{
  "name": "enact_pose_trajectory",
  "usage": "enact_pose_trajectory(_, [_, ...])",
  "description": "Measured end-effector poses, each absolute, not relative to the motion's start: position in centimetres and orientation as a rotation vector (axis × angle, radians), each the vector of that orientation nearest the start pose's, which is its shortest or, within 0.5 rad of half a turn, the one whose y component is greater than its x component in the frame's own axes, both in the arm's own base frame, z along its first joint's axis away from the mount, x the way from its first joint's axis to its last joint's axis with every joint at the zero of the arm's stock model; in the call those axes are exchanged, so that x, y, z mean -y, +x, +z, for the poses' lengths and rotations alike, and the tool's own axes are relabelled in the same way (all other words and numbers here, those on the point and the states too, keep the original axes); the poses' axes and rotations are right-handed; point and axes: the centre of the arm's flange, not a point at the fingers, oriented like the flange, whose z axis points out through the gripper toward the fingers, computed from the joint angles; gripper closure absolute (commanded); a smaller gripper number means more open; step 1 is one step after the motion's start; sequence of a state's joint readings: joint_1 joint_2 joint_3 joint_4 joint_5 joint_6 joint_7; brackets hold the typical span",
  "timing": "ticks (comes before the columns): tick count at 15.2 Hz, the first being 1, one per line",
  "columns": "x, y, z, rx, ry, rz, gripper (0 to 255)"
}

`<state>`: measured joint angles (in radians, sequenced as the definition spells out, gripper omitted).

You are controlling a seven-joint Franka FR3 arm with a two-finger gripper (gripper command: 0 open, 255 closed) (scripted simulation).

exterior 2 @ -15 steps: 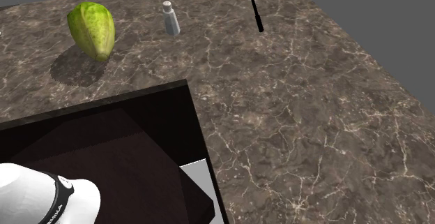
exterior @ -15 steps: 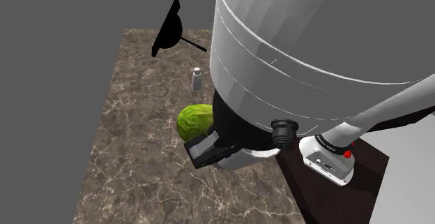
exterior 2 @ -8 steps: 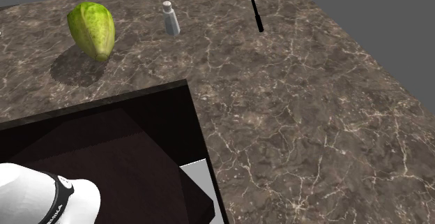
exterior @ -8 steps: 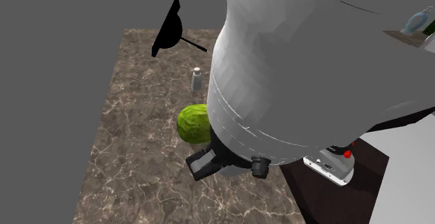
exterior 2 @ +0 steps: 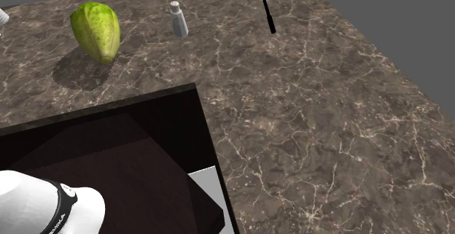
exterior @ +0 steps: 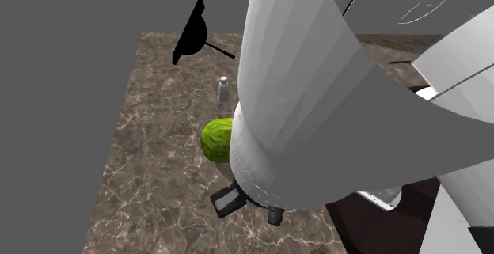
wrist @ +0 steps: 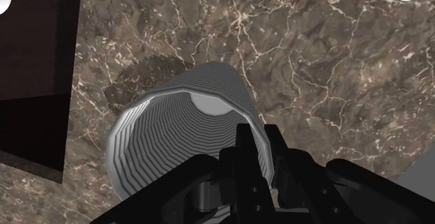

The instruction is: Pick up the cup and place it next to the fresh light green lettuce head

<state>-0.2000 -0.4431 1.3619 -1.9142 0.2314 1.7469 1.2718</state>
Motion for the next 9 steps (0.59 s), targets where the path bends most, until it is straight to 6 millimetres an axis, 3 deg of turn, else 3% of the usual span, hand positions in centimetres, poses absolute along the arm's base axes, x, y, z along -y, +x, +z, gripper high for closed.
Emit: enact_pose_trajectory(9, [-51.9,12.6,45.8,-0.315,-3.241,-0.282,255])
